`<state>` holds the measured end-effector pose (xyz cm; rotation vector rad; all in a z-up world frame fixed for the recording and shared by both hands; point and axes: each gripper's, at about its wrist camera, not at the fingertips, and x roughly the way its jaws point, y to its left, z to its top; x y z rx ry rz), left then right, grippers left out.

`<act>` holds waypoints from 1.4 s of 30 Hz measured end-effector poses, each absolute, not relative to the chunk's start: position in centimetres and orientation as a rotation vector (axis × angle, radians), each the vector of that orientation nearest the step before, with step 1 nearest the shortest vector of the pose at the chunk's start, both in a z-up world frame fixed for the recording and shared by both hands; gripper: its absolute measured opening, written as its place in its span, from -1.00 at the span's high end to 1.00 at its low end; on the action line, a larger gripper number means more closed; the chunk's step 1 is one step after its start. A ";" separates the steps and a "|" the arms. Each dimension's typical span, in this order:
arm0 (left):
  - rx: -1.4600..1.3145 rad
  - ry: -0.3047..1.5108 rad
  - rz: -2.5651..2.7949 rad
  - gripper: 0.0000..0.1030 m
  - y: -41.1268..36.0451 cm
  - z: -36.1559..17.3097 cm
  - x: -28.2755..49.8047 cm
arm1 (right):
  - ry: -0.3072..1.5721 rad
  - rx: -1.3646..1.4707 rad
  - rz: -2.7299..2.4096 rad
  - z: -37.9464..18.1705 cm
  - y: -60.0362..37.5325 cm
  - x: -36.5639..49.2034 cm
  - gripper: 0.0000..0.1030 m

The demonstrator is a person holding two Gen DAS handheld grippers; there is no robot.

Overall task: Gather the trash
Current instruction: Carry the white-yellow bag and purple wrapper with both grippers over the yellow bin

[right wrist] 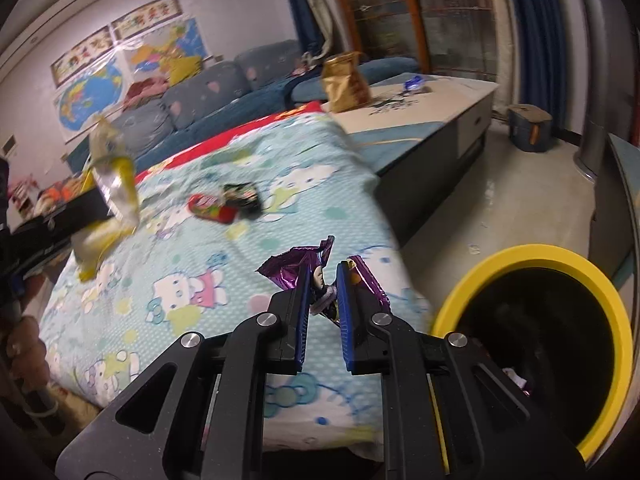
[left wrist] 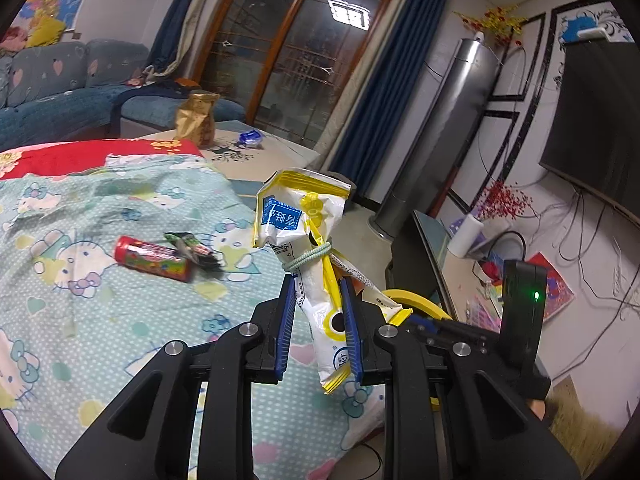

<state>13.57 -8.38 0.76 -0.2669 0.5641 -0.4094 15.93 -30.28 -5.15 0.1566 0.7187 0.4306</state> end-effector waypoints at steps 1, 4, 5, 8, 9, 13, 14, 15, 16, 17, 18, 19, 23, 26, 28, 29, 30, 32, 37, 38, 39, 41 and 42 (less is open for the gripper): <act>-0.263 0.566 -0.414 0.58 -8.6 0.7 13.5 | 0.716 0.166 0.416 -5.1 -30.9 16.0 0.82; -0.246 0.573 -0.434 0.58 -9.6 0.5 13.5 | 0.708 0.190 0.384 -5.1 -32.5 16.0 0.82; -0.241 0.575 -0.440 0.58 -9.9 0.4 13.5 | 0.704 0.198 0.372 -5.1 -33.0 15.9 0.82; -0.226 0.582 -0.457 0.58 -10.7 0.2 13.6 | 0.696 0.219 0.342 -5.0 -34.3 15.8 0.82; -0.223 0.584 -0.464 0.58 -11.0 0.1 13.6 | 0.694 0.224 0.331 -5.0 -34.8 15.7 0.82; -0.203 0.593 -0.486 0.58 -12.4 -0.2 13.6 | 0.686 0.253 0.289 -5.1 -36.7 15.6 0.82; -0.196 0.595 -0.495 0.58 -12.8 -0.3 13.6 | 0.684 0.259 0.280 -5.2 -37.1 15.6 0.82; -0.190 0.597 -0.500 0.58 -13.1 -0.3 13.6 | 0.682 0.266 0.267 -5.3 -37.6 15.6 0.82; -0.182 0.600 -0.509 0.58 -13.6 -0.5 13.6 | 0.682 0.271 0.260 -5.4 -37.9 15.6 0.82; -0.175 0.603 -0.516 0.58 -14.0 -0.6 13.7 | 0.681 0.276 0.249 -5.4 -38.3 15.6 0.82; -0.168 0.606 -0.522 0.58 -14.3 -0.6 13.6 | 0.681 0.280 0.239 -5.5 -38.7 15.6 0.82; -0.159 0.610 -0.532 0.58 -14.9 -0.8 13.7 | 0.681 0.288 0.226 -5.7 -39.2 15.6 0.82; -0.129 0.626 -0.562 0.58 -16.8 -1.5 13.6 | 0.684 0.312 0.190 -6.1 -40.7 15.5 0.82; -0.106 0.642 -0.588 0.58 -18.3 -2.1 13.7 | 0.689 0.322 0.163 -6.5 -41.5 15.4 0.82; -0.093 0.651 -0.602 0.58 -19.1 -2.4 13.7 | 0.690 0.327 0.147 -6.7 -42.2 15.3 0.82; -0.085 0.657 -0.612 0.58 -19.7 -2.7 13.6 | 0.690 0.330 0.141 -6.8 -42.4 15.3 0.82; -0.077 0.660 -0.620 0.58 -20.1 -2.9 13.6 | 0.690 0.335 0.135 -6.9 -42.7 15.3 0.82; -0.063 0.670 -0.636 0.58 -21.0 -3.3 13.5 | 0.692 0.349 0.119 -7.2 -43.4 15.2 0.82; -0.029 0.697 -0.674 0.58 -23.1 -4.5 13.5 | 0.696 0.381 0.081 -7.8 -45.3 15.0 0.82; -0.024 0.701 -0.680 0.58 -23.4 -4.7 13.5 | 0.695 0.386 0.074 -7.9 -45.6 14.9 0.82; -0.018 0.705 -0.685 0.58 -23.7 -4.9 13.5 | 0.696 0.393 0.068 -8.1 -45.9 14.9 0.82; -0.007 0.714 -0.695 0.57 -24.4 -5.3 13.5 | 0.696 0.399 0.058 -8.2 -46.4 14.8 0.82; -0.002 0.721 -0.701 0.57 -24.8 -5.6 13.6 | 0.695 0.402 0.054 -8.3 -46.6 14.8 0.82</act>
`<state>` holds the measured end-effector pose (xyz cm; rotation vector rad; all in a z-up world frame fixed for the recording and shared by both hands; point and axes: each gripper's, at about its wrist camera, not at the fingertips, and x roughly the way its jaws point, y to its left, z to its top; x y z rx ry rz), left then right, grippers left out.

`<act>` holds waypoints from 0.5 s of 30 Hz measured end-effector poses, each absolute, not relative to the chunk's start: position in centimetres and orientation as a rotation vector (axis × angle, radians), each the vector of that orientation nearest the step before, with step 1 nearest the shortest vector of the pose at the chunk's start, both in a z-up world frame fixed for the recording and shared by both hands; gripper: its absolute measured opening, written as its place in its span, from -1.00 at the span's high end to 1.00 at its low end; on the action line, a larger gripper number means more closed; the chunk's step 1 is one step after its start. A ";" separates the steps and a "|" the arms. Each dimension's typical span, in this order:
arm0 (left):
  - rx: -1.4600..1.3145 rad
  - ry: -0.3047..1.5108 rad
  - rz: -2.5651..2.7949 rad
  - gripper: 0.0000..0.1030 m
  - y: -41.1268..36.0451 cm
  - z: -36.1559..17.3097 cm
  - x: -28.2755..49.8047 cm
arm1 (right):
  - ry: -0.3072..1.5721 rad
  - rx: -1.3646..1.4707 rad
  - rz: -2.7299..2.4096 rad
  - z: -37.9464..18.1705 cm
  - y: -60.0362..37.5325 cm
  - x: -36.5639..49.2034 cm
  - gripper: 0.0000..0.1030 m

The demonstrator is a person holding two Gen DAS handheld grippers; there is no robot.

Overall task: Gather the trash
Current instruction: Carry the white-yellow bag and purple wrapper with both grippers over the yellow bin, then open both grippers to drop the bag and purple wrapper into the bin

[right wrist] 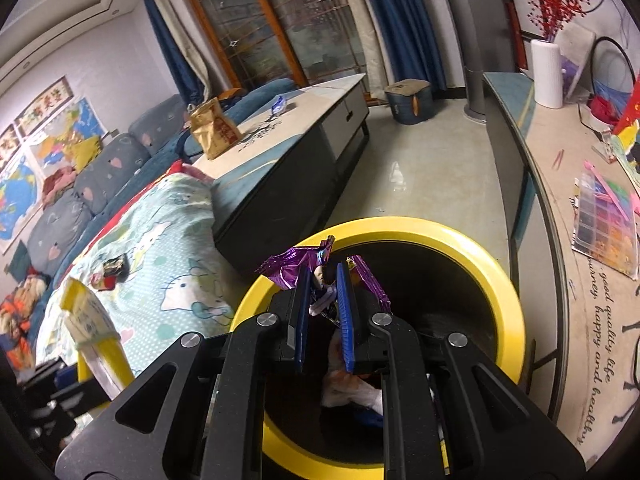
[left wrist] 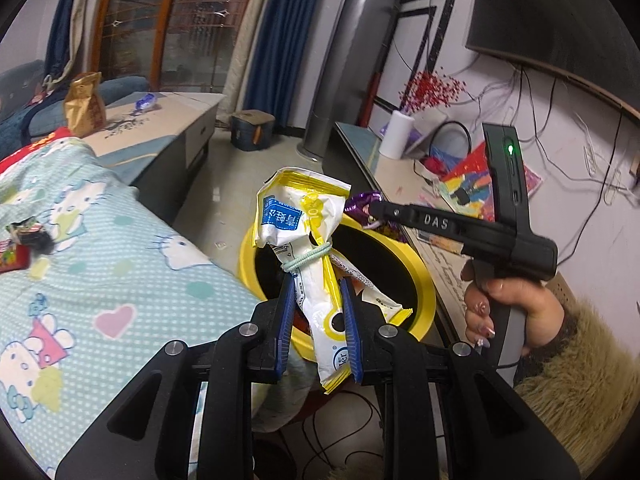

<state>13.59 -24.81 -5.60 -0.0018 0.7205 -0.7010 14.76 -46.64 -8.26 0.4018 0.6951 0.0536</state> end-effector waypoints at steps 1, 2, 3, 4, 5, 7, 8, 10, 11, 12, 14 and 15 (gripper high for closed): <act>0.002 0.724 -0.704 0.57 -25.1 -5.8 13.6 | 0.694 0.406 0.048 -8.4 -46.9 14.7 0.82; 0.010 0.731 -0.710 0.57 -25.5 -6.1 13.7 | 0.694 0.411 0.041 -8.5 -47.1 14.7 0.82; 0.015 0.735 -0.713 0.57 -25.8 -6.2 13.7 | 0.694 0.417 0.035 -8.6 -47.4 14.7 0.82; 0.023 0.739 -0.718 0.57 -26.3 -6.4 13.8 | 0.695 0.425 0.025 -8.8 -47.7 14.7 0.82; 0.031 0.742 -0.721 0.57 -26.6 -6.5 13.8 | 0.696 0.432 0.019 -8.9 -47.9 14.7 0.82; 0.046 0.748 -0.731 0.57 -27.3 -6.8 14.0 | 0.698 0.444 0.006 -9.2 -48.4 14.7 0.82; 0.054 0.753 -0.734 0.57 -27.7 -7.1 14.1 | 0.699 0.450 0.003 -9.3 -48.6 14.7 0.82; 0.064 0.762 -0.741 0.57 -28.3 -7.5 14.3 | 0.704 0.459 -0.004 -9.5 -49.0 14.6 0.82; 0.070 0.767 -0.744 0.57 -28.7 -7.8 14.5 | 0.706 0.462 -0.008 -9.6 -49.2 14.6 0.82; 0.076 0.770 -0.745 0.57 -28.9 -8.0 14.4 | 0.708 0.467 -0.012 -9.7 -49.4 14.6 0.82; 0.087 0.779 -0.745 0.57 -29.4 -8.5 14.8 | 0.711 0.478 -0.020 -9.9 -49.8 14.6 0.82; 0.091 0.782 -0.745 0.57 -29.6 -8.7 15.0 | 0.711 0.483 -0.023 -10.0 -49.9 14.5 0.81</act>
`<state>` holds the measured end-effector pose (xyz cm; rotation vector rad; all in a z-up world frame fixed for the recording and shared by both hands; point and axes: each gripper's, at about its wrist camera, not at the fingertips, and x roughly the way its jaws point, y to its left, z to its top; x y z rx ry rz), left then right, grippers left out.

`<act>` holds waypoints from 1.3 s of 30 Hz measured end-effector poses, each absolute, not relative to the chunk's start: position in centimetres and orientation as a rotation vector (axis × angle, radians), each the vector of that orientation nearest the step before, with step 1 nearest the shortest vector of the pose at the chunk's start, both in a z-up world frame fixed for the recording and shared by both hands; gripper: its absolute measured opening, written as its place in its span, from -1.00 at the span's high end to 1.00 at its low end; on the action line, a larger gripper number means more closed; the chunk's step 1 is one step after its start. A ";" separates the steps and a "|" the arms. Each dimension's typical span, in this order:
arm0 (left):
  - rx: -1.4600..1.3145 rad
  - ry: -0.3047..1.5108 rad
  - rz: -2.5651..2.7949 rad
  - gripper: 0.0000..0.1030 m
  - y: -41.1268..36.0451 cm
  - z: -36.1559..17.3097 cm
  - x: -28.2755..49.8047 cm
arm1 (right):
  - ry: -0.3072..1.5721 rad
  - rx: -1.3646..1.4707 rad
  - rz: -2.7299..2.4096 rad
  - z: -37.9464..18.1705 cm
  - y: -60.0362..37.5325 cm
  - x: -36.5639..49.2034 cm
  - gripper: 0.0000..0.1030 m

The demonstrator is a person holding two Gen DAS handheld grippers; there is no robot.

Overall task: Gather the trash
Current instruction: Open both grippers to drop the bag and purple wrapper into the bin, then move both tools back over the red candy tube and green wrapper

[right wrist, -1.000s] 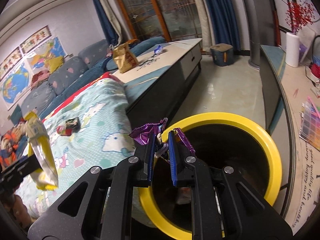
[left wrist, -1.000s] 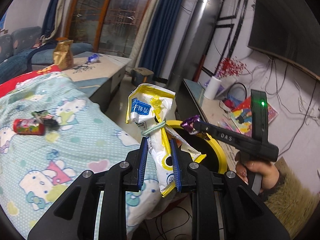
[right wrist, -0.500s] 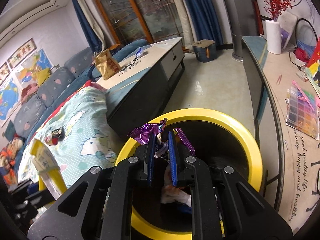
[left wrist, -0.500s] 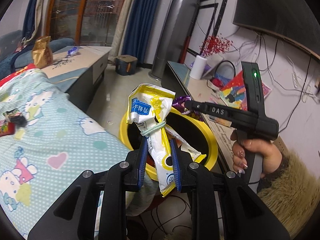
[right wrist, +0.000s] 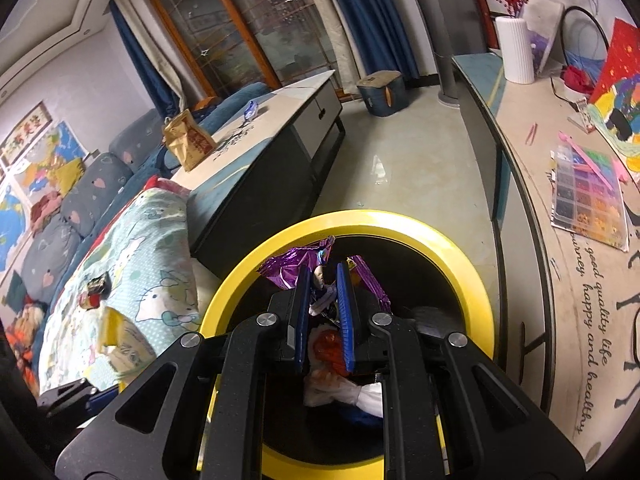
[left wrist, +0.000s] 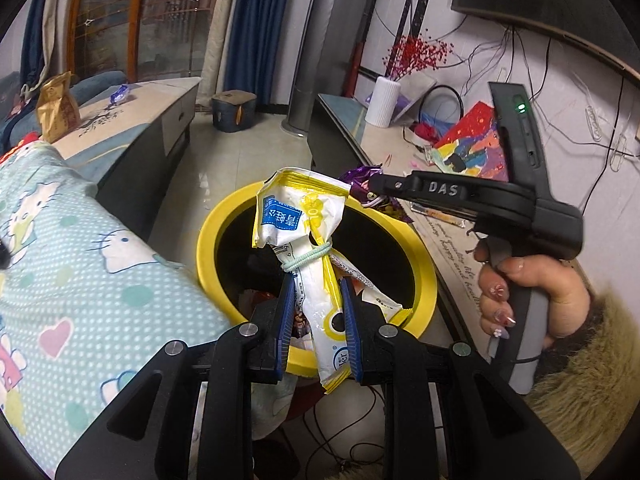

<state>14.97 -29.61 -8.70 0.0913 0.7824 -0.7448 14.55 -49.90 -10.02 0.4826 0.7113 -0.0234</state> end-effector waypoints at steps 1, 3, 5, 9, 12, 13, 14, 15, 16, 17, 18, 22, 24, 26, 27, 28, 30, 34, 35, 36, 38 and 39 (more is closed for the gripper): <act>0.094 0.785 -0.744 0.57 -29.9 -8.8 15.2 | 0.712 0.491 -0.026 -10.1 -50.1 14.5 0.81; 0.097 0.788 -0.751 0.55 -30.7 -9.1 15.7 | 0.711 0.511 -0.030 -10.3 -50.5 14.5 0.76; 0.106 0.771 -0.746 0.40 -31.1 -9.2 16.3 | 0.708 0.532 -0.038 -10.4 -50.8 14.4 0.71; 0.049 0.764 -0.740 -0.60 -30.2 -8.9 17.4 | 0.694 0.546 -0.061 -10.3 -51.3 14.0 0.23; 0.016 0.746 -0.700 -0.77 -28.7 -8.4 17.6 | 0.691 0.542 -0.072 -10.3 -51.2 13.9 0.11; -0.004 0.741 -0.695 -0.78 -28.1 -8.2 17.6 | 0.693 0.533 -0.070 -10.3 -50.8 13.9 0.11; -0.026 0.735 -0.684 -0.81 -27.4 -8.0 17.5 | 0.693 0.527 -0.063 -10.2 -50.5 13.9 0.11; -0.037 0.728 -0.671 -0.82 -27.0 -7.8 17.6 | 0.695 0.516 -0.055 -10.1 -50.0 14.0 0.09; -0.045 0.719 -0.649 -0.82 -26.2 -7.6 17.5 | 0.696 0.506 -0.047 -10.0 -49.6 14.1 0.05; -0.048 0.713 -0.635 -0.82 -25.8 -7.5 17.4 | 0.696 0.492 -0.034 -9.8 -49.1 14.1 0.03; -0.051 0.706 -0.621 -0.82 -25.2 -7.4 17.4 | 0.694 0.477 -0.024 -9.6 -48.6 14.2 -0.01; -0.068 0.686 -0.549 -0.82 -22.8 -6.9 17.5 | 0.683 0.431 0.042 -8.7 -45.7 14.4 -0.04; -0.075 0.676 -0.515 -0.82 -21.6 -6.6 17.6 | 0.685 0.401 0.078 -8.3 -44.1 14.5 -0.05; -0.096 0.659 -0.474 -0.82 -20.1 -6.2 17.8 | 0.688 0.373 0.111 -8.0 -42.6 14.7 -0.05; -0.108 0.652 -0.459 -0.82 -19.2 -5.9 17.9 | 0.688 0.357 0.125 -7.8 -41.8 14.7 -0.05; -0.118 0.649 -0.445 -0.82 -18.4 -5.7 18.0 | 0.688 0.343 0.142 -7.6 -41.0 14.8 -0.05; -0.140 0.637 -0.406 -0.82 -16.7 -5.3 18.3 | 0.686 0.310 0.171 -7.2 -39.6 14.8 -0.05; -0.181 0.618 -0.342 -0.82 -13.4 -4.8 18.8 | 0.685 0.243 0.232 -6.5 -36.7 15.2 -0.05; -0.189 0.613 -0.326 -0.82 -12.6 -4.6 18.9 | 0.686 0.229 0.246 -6.3 -35.9 15.3 -0.05; -0.197 0.608 -0.312 -0.82 -11.9 -4.5 18.9 | 0.687 0.218 0.258 -6.2 -35.4 15.4 -0.05; -0.214 0.596 -0.284 -0.82 -10.5 -4.2 19.1 | 0.690 0.192 0.294 -5.9 -33.7 15.7 -0.05; -0.220 0.592 -0.275 -0.82 -10.1 -4.1 19.1 | 0.691 0.174 0.315 -5.7 -32.7 15.9 -0.05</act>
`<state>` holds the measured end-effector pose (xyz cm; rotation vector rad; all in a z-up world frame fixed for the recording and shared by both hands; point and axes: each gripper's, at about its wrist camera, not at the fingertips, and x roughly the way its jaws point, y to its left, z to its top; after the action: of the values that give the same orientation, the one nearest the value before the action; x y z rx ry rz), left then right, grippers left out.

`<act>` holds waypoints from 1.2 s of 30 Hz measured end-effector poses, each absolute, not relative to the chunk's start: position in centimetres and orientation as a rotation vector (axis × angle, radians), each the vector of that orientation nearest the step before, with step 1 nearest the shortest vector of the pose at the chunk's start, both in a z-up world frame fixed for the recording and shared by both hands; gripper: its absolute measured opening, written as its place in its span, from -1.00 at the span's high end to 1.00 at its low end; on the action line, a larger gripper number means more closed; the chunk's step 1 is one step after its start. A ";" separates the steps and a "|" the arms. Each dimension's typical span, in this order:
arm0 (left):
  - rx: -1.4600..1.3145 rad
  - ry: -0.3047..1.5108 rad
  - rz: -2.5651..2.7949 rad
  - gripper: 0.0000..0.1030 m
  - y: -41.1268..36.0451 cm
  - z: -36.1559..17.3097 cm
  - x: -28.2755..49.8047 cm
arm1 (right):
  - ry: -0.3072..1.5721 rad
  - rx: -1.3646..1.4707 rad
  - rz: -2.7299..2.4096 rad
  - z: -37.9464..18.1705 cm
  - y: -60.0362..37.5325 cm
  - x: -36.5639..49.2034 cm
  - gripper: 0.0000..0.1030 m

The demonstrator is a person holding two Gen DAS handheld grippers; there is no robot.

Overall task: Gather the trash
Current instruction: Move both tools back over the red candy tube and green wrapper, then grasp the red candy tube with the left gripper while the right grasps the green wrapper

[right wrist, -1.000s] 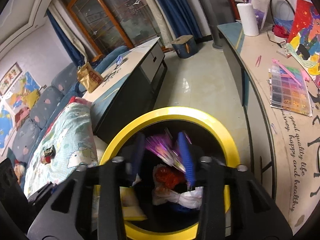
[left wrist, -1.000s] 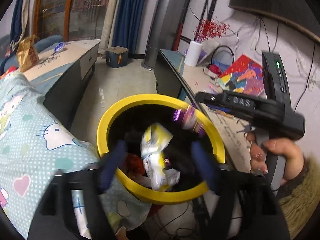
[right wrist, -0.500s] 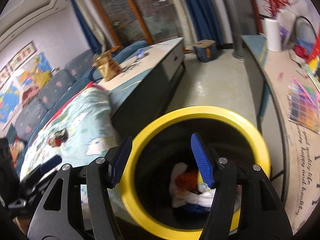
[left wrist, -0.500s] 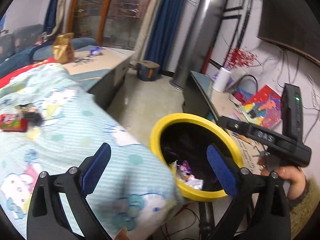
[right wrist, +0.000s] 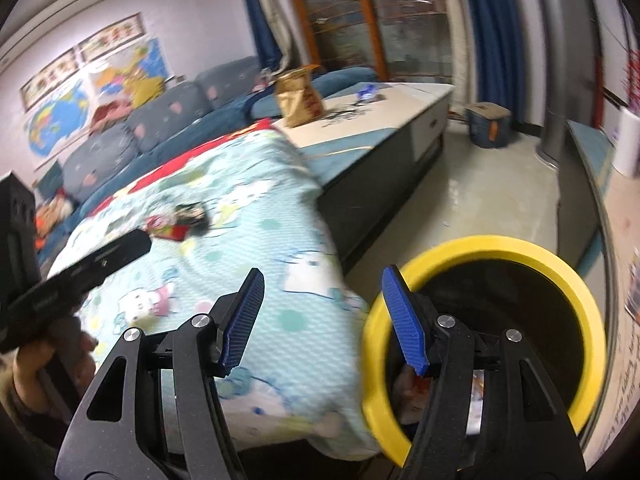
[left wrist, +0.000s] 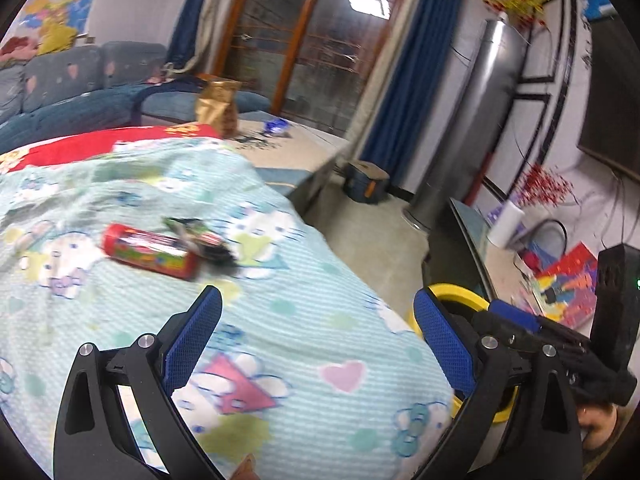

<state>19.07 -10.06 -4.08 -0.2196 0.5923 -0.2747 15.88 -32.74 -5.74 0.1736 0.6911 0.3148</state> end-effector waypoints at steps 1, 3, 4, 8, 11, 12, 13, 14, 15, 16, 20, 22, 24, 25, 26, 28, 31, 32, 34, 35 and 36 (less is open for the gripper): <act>-0.224 0.588 -0.263 -0.82 -9.3 -4.0 19.1 | 0.691 0.159 0.330 -5.5 -32.0 16.0 -0.05; -0.231 0.581 -0.241 -0.82 -8.2 -3.8 19.1 | 0.687 0.134 0.361 -5.1 -30.5 16.2 -0.05; -0.234 0.578 -0.232 -0.82 -7.7 -3.8 19.1 | 0.686 0.124 0.374 -5.0 -29.8 16.3 -0.05; -0.251 0.574 -0.191 -0.82 -5.4 -3.7 19.1 | 0.677 0.075 0.429 -4.3 -27.0 17.0 -0.05; -0.267 0.572 -0.157 -0.82 -3.5 -3.8 19.3 | 0.671 0.024 0.468 -3.9 -24.9 17.7 -0.05; -0.272 0.573 -0.143 -0.82 -3.0 -3.9 19.4 | 0.670 0.010 0.477 -3.8 -24.3 18.0 -0.05; -0.276 0.575 -0.128 -0.82 -2.4 -3.9 19.5 | 0.670 -0.010 0.499 -3.8 -23.4 18.4 -0.05; -0.281 0.577 -0.107 -0.82 -1.6 -4.0 19.7 | 0.669 -0.025 0.510 -3.8 -22.6 18.7 -0.05; -0.284 0.579 -0.091 -0.82 -1.0 -4.1 19.8 | 0.669 -0.043 0.519 -3.8 -21.9 19.0 -0.05; -0.290 0.583 -0.072 -0.82 -0.3 -4.3 20.1 | 0.674 -0.066 0.530 -3.9 -21.0 19.6 -0.05; -0.334 0.611 -0.040 -0.72 2.2 -4.9 21.0 | 0.675 -0.159 0.542 -4.5 -18.2 21.5 -0.05; -0.358 0.632 -0.033 -0.57 3.0 -5.3 21.5 | 0.683 -0.201 0.551 -4.9 -16.8 22.6 -0.05; -0.391 0.659 -0.035 -0.48 3.8 -5.7 22.1 | 0.695 -0.233 0.548 -5.3 -15.9 23.6 -0.05; -0.407 0.668 -0.041 -0.45 4.1 -5.9 22.3 | 0.702 -0.257 0.545 -5.7 -15.4 24.2 -0.05; -0.427 0.682 -0.048 -0.39 4.4 -6.1 22.7 | 0.707 -0.269 0.550 -5.9 -15.0 24.7 -0.05; -0.457 0.706 -0.068 -0.35 4.7 -6.5 23.5 | 0.713 -0.313 0.549 -6.3 -13.9 25.4 -0.04; -0.491 0.735 -0.094 -0.29 4.5 -7.0 24.4 | 0.712 -0.389 0.541 -7.1 -12.6 26.2 0.05; -0.502 0.750 -0.101 -0.29 4.4 -7.3 24.9 | 0.717 -0.403 0.544 -7.3 -12.4 26.4 0.11; -0.515 0.772 -0.118 -0.29 4.1 -7.6 25.7 | 0.714 -0.439 0.544 -7.6 -11.9 26.7 0.36; -0.516 0.777 -0.119 -0.29 3.9 -7.8 25.9 | 0.713 -0.448 0.544 -7.7 -11.7 26.8 0.44; -0.512 0.783 -0.121 -0.29 3.6 -8.0 26.3 | 0.717 -0.453 0.550 -7.8 -11.5 27.0 0.62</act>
<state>26.31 3.60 -7.97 -0.5124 0.7828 -0.1208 26.95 -11.51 -7.76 -0.4531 0.7165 0.5497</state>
